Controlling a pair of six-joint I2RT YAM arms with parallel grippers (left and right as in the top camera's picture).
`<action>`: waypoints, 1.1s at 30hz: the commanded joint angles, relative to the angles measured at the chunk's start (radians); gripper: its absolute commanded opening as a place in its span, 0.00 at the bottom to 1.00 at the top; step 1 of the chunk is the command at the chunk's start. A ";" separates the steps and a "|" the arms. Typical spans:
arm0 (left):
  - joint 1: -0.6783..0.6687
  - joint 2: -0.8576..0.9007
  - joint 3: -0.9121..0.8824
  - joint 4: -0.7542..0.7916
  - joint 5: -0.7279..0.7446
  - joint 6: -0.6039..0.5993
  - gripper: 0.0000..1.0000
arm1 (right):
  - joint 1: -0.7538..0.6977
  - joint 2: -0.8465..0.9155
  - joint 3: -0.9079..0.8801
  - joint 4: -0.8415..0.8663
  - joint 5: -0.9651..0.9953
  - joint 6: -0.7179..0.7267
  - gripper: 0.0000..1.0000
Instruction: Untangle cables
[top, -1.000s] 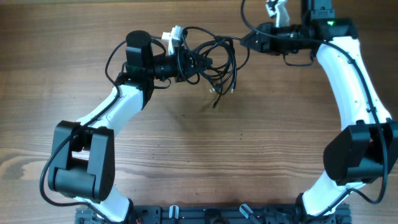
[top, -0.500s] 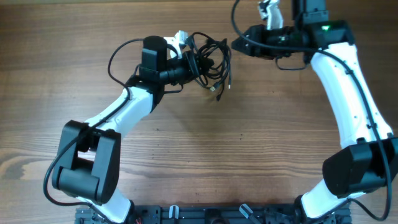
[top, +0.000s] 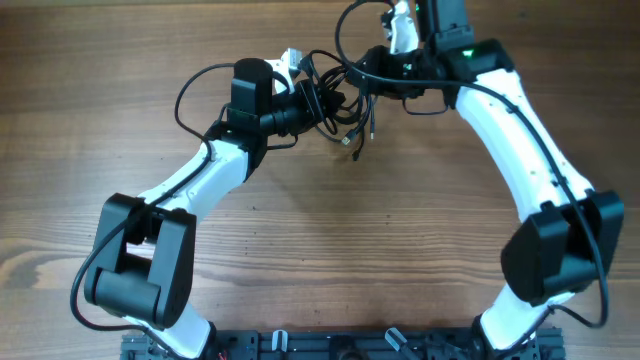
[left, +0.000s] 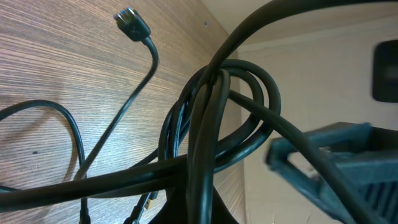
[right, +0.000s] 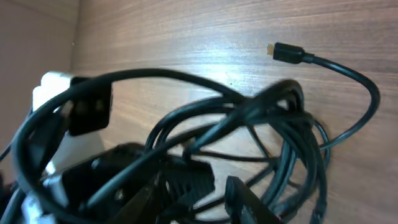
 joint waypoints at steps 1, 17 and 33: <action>0.000 -0.009 0.011 0.010 -0.005 -0.006 0.04 | 0.023 0.047 -0.008 0.040 0.014 0.023 0.34; 0.000 -0.009 0.011 -0.002 0.021 -0.005 0.04 | 0.054 0.141 -0.008 0.207 0.097 0.073 0.19; 0.000 -0.009 0.011 -0.192 -0.101 0.033 0.04 | -0.095 0.027 -0.007 0.166 -0.182 0.003 0.04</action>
